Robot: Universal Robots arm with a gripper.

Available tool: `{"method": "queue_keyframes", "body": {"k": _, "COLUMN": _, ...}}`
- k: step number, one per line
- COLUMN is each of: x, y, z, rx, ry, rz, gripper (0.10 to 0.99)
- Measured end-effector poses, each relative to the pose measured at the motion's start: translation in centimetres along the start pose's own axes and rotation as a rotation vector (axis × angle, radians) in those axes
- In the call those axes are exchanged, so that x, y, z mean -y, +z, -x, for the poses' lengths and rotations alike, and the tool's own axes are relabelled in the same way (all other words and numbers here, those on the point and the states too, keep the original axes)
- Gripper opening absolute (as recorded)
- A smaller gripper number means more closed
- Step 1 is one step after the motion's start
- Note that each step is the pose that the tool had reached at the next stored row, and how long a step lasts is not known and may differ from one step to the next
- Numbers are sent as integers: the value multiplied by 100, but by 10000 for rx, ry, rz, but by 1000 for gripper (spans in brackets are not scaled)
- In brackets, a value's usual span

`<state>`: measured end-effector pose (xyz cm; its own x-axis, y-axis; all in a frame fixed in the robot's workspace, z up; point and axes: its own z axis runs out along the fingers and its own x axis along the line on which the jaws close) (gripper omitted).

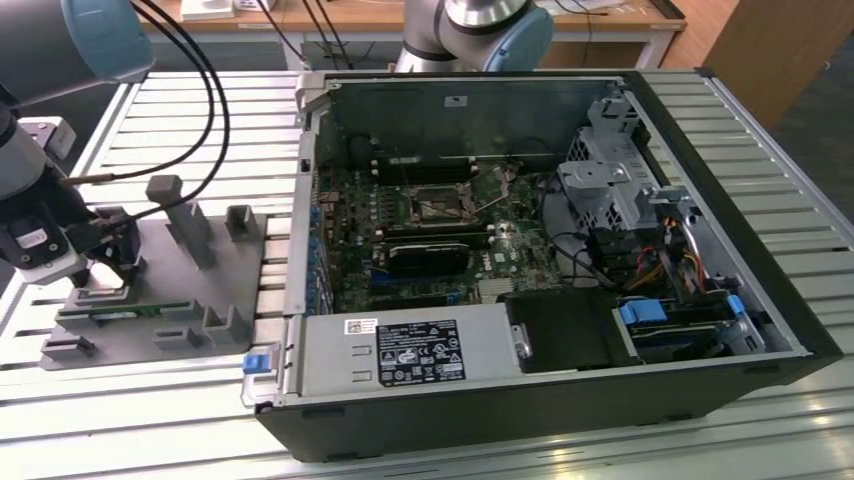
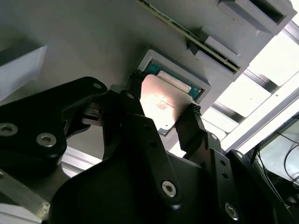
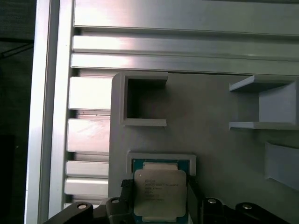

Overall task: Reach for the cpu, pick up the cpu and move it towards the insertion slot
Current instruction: 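Reach for the cpu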

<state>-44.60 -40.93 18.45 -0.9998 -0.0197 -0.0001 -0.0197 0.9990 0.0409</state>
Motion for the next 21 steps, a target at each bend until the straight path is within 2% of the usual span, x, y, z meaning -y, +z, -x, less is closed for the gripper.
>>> {"method": "queue_keyframes", "body": {"k": 6, "x": -3, "y": -77, "z": 0, "rx": 0, "ry": -1, "rz": 0, "gripper": 541}}
{"method": "queue_keyframes", "body": {"k": 12, "x": -3, "y": -83, "z": -1, "rx": -2, "ry": 0, "rz": 10, "gripper": 541}}
{"method": "queue_keyframes", "body": {"k": 21, "x": -7, "y": -170, "z": 0, "rx": -1, "ry": 0, "rz": 11, "gripper": 541}}
